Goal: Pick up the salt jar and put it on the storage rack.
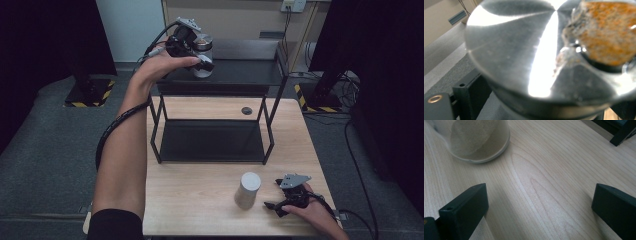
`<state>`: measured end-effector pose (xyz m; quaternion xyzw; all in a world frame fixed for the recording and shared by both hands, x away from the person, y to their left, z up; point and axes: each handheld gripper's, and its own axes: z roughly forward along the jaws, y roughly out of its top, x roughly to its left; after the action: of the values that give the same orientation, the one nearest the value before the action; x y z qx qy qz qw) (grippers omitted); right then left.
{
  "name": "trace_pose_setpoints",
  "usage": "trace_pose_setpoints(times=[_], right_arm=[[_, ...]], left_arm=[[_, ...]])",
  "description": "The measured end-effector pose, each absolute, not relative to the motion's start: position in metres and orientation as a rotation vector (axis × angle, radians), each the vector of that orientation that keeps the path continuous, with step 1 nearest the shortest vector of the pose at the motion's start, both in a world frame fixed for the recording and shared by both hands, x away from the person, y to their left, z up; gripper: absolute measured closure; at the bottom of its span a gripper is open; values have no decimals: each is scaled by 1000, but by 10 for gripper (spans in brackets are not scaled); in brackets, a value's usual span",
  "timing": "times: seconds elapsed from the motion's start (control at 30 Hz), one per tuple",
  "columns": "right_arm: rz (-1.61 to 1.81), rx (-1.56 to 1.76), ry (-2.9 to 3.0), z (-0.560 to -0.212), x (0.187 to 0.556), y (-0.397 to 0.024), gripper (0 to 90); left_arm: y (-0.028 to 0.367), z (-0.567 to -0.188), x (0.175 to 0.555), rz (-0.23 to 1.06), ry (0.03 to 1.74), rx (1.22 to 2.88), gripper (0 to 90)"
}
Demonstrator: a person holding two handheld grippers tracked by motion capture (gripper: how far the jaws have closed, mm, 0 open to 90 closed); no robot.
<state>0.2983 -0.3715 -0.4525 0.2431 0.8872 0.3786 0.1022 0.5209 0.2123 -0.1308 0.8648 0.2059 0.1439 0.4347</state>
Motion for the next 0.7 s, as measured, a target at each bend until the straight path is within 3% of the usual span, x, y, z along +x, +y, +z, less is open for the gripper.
trace_pose_setpoints(times=[0.7], right_arm=[[1118,718,2619,-452,298,-371,17]], left_arm=[[226,-120,491,433,482,2132,40]])
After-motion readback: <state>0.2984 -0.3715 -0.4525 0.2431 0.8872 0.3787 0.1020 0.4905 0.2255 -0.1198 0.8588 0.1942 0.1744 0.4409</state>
